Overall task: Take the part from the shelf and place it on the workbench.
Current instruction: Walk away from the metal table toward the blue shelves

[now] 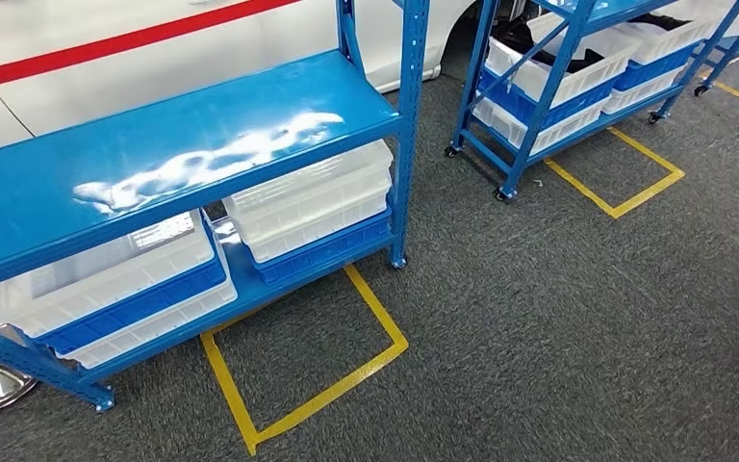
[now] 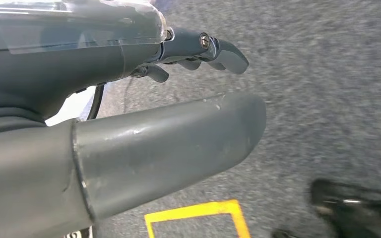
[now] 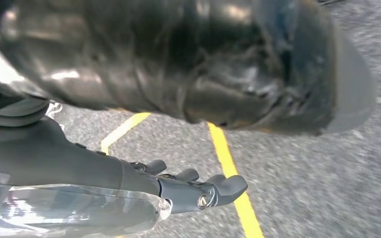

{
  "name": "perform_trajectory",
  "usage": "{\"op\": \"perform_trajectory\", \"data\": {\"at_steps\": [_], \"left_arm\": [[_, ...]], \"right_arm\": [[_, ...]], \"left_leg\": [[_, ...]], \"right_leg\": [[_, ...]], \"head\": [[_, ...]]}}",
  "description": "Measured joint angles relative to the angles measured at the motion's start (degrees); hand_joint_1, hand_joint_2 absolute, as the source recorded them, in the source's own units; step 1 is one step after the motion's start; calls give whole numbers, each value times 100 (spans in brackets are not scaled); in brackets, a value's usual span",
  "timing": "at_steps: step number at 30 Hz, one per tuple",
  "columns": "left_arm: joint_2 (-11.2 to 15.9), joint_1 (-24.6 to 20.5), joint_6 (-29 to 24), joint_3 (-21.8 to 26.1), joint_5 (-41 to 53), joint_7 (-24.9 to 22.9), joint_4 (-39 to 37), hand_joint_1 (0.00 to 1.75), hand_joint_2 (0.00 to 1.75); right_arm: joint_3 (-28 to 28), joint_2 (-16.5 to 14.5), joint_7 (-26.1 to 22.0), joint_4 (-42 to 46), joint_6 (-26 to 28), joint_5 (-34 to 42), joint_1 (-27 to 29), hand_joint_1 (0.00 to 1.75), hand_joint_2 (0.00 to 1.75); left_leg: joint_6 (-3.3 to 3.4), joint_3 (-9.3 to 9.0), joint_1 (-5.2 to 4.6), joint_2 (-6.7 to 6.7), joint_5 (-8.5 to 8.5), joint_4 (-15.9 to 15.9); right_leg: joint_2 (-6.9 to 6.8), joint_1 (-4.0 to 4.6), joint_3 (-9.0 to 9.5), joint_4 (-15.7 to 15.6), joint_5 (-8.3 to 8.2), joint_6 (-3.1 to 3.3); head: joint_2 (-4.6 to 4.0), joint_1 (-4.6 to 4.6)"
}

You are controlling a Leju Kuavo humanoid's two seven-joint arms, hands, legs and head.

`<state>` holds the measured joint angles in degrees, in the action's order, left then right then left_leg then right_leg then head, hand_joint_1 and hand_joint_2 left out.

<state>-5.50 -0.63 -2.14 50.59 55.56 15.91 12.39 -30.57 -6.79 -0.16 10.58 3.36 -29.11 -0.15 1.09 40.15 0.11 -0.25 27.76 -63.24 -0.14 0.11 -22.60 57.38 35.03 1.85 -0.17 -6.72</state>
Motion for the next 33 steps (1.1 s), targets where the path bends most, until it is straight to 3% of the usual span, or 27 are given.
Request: {"op": "perform_trajectory", "data": {"at_steps": [1, 2, 4, 6, 7, 8, 9, 11, 12, 13, 16, 17, 19, 21, 23, 25, 26, 27, 28, 29, 30, 32, 33], "left_arm": [[1, 10, 0, 1, 0, -2, 0, 0, 0], [2, 8, -1, 1, 1, -2, 0, 0, 0], [3, -33, -7, 1, 3, 3, 1, 0, 0], [9, -71, -15, 1, 11, 26, 2, 0, 0], [9, -84, -17, 1, 18, 41, 2, 0, 0], [8, -91, -19, 1, 28, 54, 2, 0, 0], [5, -95, -20, 1, 40, 63, 2, 0, 0], [0, -93, -20, 1, 62, 71, 2, 0, 0], [-6, -92, -19, 1, 66, 75, 1, 0, 0], [-13, -87, -19, 1, 68, 79, 1, 0, 0], [-34, -66, -19, 2, 70, 85, -6, 0, 0], [-38, -65, -19, 3, 70, 86, -9, 0, 0], [-45, -75, -21, 3, 72, 90, -9, 0, 0], [-47, -81, -22, 3, 72, 93, -9, 0, 0], [-49, -103, -21, 3, 71, 94, -9, 0, 0], [-49, -115, -20, 3, 71, 94, -9, 0, 0], [-49, -110, -20, 3, 72, 94, -9, 0, 0], [-49, -99, -20, 3, 72, 94, -9, 0, 0], [-49, -88, -20, 3, 72, 94, -9, 0, 0], [-46, -80, -20, 3, 72, 94, -9, 0, 0], [-43, -83, -20, 3, 72, 94, -9, 0, 0], [-36, -107, -18, 3, 79, 94, -9, 0, 0], [-34, -110, -16, 3, 83, 94, -9, 0, 0]], "right_arm": [[-1, -2, -1, -4, -1, 0, -8, 0, 0], [-2, -3, 0, -8, -3, 0, -22, 0, 0], [-3, -1, -1, 1, -5, -1, -71, 0, 0], [-3, -8, -2, 5, -12, -4, -111, 0, 0], [-3, -11, -2, 6, -19, -14, -123, 0, 0], [-3, -14, 0, 6, -27, -38, -128, 0, 0], [-2, -15, 3, 6, -38, -70, -127, 0, 0], [-2, -12, 8, 6, -57, -138, -95, 0, 0], [-1, -8, 9, 6, -63, -159, -71, 0, 0], [-2, -2, 9, 5, -68, -173, -44, 0, 0], [-2, 13, 10, -13, -77, -189, 35, 0, 0], [-1, 15, 12, -19, -78, -189, 32, 0, 0], [-1, 14, 13, -19, -79, -190, -16, 0, 0], [-1, 13, 10, -18, -79, -190, -36, 0, 0], [-1, 14, 9, -19, -78, -190, -41, 0, 0], [-1, 13, 9, -19, -78, -190, -48, 0, 0], [-1, 13, 9, -18, -78, -190, -54, 0, 0], [-1, 11, 9, -19, -78, -190, -59, 0, 0], [-1, 10, 9, -19, -79, -190, -64, 0, 0], [-1, 8, 10, -21, -79, -190, -62, 0, 0], [-1, 3, 11, -23, -80, -190, -58, 0, 0], [-1, -4, 14, -28, -82, -190, -60, 0, 0], [-1, -6, 14, -29, -80, -189, -71, 0, 0]], "left_leg": [[22, -38, -44, 6, -348, 157], [36, -101, -81, 4, -516, 237], [76, -306, -111, -6, -449, 318], [146, -511, -91, -11, -391, 457], [170, -615, -78, -20, -345, 530], [187, -724, -72, -40, -288, 588], [191, -843, -65, -73, -219, 631], [178, -1084, -44, -181, -62, 669], [159, -1205, -27, -246, 26, 672], [133, -1314, -10, -309, 114, 670], [32, -1488, 16, -495, 364, 617], [-2, -1505, 18, -548, 417, 590], [-56, -1506, 23, -589, 448, 540], [-105, -1373, 25, -376, 472, 241], [-172, -993, 30, -113, 712, -393], [-218, -588, 41, -39, 987, -930], [-224, -483, 43, -26, 978, -986], [-218, -476, 43, -10, 822, -844], [-194, -556, 38, 32, 553, -527], [-154, -677, 20, 140, 285, -149], [-112, -763, -15, 274, 157, 161], [-33, -815, -78, 470, 90, 435], [-6, -794, -96, 465, 99, 441]], "right_leg": [[9, -13, 104, -28, 96, -33], [20, -25, 205, -29, 143, -74], [31, -68, 195, 225, 7, -151], [31, -83, -202, 937, -258, -187], [31, -91, -477, 1302, -243, -203], [30, -93, -730, 1563, -97, -220], [29, -100, -944, 1700, 173, -245], [30, -109, -1217, 1642, 676, -283], [39, -110, -1304, 1472, 726, -295], [74, -111, -1363, 1218, 542, -303], [330, -105, -1488, 449, -774, -284], [358, -98, -1500, 355, -1022, -246], [257, -86, -1431, 338, -1047, -146], [137, -92, -1323, 271, -1002, -59], [16, -87, -1227, 227, -938, -1], [-102, -74, -1157, 222, -861, 18], [-156, -69, -1113, 222, -821, 21], [-210, -64, -1059, 222, -781, 20], [-266, -58, -998, 221, -741, 19], [-324, -53, -947, 217, -703, 13], [-383, -44, -901, 215, -672, 3], [-494, -25, -864, 210, -628, -45], [-546, -16, -841, 205, -613, -77]], "head": [[0, -1], [1, -3], [1, 1], [1, 2], [1, 2], [2, 2], [2, 2], [2, 2], [2, 2], [2, 1], [1, 0], [1, 2], [1, 3], [0, 3], [0, 3], [1, 3], [1, 4], [1, 4], [1, 3], [0, 2], [1, 2], [1, 2], [2, 3]]}}
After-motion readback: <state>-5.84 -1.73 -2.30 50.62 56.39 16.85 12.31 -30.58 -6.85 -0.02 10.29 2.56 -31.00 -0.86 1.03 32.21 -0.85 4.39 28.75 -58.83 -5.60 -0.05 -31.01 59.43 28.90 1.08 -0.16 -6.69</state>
